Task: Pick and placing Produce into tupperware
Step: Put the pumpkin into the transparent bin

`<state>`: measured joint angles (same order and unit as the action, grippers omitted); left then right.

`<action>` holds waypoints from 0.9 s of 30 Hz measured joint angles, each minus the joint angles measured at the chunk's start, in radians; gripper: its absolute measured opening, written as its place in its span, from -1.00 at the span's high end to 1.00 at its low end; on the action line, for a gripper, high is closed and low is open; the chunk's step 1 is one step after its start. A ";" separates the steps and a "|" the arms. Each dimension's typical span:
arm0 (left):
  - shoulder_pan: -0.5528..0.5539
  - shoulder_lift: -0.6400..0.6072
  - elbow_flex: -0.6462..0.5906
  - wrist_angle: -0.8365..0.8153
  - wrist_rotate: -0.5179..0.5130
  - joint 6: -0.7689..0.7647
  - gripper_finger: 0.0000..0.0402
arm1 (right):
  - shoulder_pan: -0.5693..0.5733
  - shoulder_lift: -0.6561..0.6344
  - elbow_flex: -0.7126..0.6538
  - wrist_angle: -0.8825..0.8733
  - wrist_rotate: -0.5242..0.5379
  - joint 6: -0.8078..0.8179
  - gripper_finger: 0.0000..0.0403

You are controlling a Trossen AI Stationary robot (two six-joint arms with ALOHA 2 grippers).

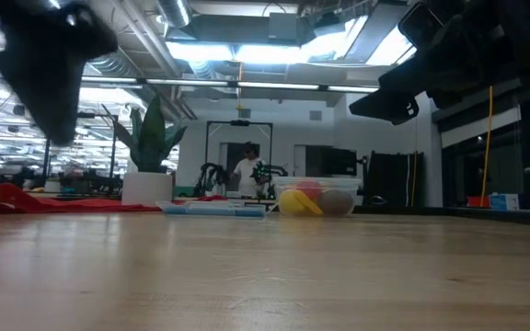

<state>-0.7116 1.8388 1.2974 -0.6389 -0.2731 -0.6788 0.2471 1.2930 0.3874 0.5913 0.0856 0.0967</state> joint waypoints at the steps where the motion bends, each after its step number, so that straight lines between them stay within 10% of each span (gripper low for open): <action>1: 0.000 0.016 0.000 0.005 0.012 0.000 -0.72 | 0.000 0.000 0.000 0.000 0.000 0.000 -0.67; 27: -0.009 0.151 0.001 0.063 0.102 -0.031 -0.72 | 0.000 0.000 0.000 -0.030 0.000 0.029 -0.67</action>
<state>-0.7201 1.9895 1.2987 -0.5756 -0.1708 -0.7096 0.2474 1.2930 0.3874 0.5616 0.0853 0.1258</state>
